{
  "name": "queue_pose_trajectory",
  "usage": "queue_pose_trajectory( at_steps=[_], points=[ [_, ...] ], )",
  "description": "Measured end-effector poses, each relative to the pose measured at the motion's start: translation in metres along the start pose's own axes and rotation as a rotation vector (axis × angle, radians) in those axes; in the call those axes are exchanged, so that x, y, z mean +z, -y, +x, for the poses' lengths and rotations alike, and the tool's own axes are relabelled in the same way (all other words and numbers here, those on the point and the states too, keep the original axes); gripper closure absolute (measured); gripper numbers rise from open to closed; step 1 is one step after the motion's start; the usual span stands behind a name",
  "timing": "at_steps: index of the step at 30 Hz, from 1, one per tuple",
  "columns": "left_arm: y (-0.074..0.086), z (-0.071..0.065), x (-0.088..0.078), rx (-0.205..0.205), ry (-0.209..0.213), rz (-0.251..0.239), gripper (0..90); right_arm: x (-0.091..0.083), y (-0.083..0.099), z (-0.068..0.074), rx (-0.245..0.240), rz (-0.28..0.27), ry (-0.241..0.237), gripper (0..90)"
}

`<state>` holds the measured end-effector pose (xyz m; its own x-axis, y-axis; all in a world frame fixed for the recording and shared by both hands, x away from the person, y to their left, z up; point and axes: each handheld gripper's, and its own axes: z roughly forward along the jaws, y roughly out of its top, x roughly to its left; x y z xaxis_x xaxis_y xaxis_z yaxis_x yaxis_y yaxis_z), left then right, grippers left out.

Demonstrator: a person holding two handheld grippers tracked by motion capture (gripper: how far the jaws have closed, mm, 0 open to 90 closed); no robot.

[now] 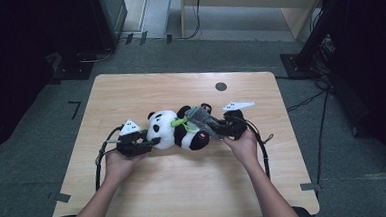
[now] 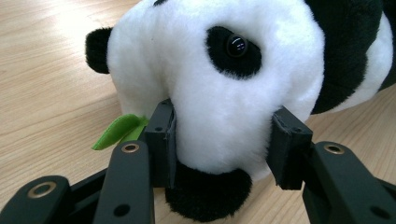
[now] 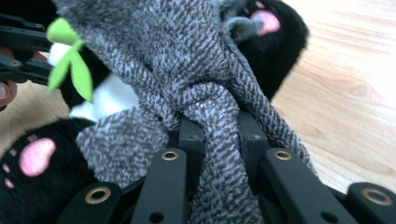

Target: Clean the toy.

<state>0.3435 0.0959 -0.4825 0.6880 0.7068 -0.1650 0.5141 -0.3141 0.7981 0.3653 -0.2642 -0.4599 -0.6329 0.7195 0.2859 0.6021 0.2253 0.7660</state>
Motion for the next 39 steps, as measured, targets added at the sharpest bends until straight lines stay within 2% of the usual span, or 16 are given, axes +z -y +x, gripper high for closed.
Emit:
queue_pose_trajectory(
  at_steps=[13, 16, 19, 22, 25, 28, 31, 35, 39],
  points=[
    [0.000, 0.001, 0.000, -0.004, 0.002, -0.009, 51.8, 0.001, 0.022, -0.020, 0.079, -0.002, -0.001, 77.5],
    [0.000, 0.003, 0.000, -0.012, 0.006, -0.013, 51.9, 0.002, 0.028, -0.026, 0.086, 0.019, 0.025, 77.5],
    [-0.001, 0.004, -0.001, -0.019, 0.006, -0.014, 52.1, 0.003, 0.032, -0.034, 0.122, 0.055, 0.050, 77.6],
    [-0.001, 0.003, -0.001, -0.017, 0.001, -0.013, 52.4, -0.001, 0.038, -0.046, 0.185, 0.069, 0.071, 77.9],
    [-0.001, 0.003, -0.001, -0.013, -0.003, -0.011, 52.6, -0.011, 0.036, -0.052, 0.208, 0.039, 0.089, 78.1],
    [0.000, 0.003, -0.001, -0.017, 0.001, -0.015, 52.8, -0.021, 0.029, -0.050, 0.232, -0.035, 0.059, 78.1],
    [-0.001, 0.002, -0.001, -0.014, -0.004, -0.013, 53.0, -0.030, 0.017, -0.041, 0.200, -0.088, 0.043, 78.1],
    [-0.002, 0.000, -0.003, -0.024, 0.000, -0.010, 53.5, -0.041, -0.005, -0.022, 0.140, -0.121, 0.035, 78.1],
    [-0.004, -0.008, -0.007, -0.048, 0.002, 0.003, 53.7, -0.046, -0.029, 0.000, 0.075, -0.151, 0.005, 78.1]
  ],
)
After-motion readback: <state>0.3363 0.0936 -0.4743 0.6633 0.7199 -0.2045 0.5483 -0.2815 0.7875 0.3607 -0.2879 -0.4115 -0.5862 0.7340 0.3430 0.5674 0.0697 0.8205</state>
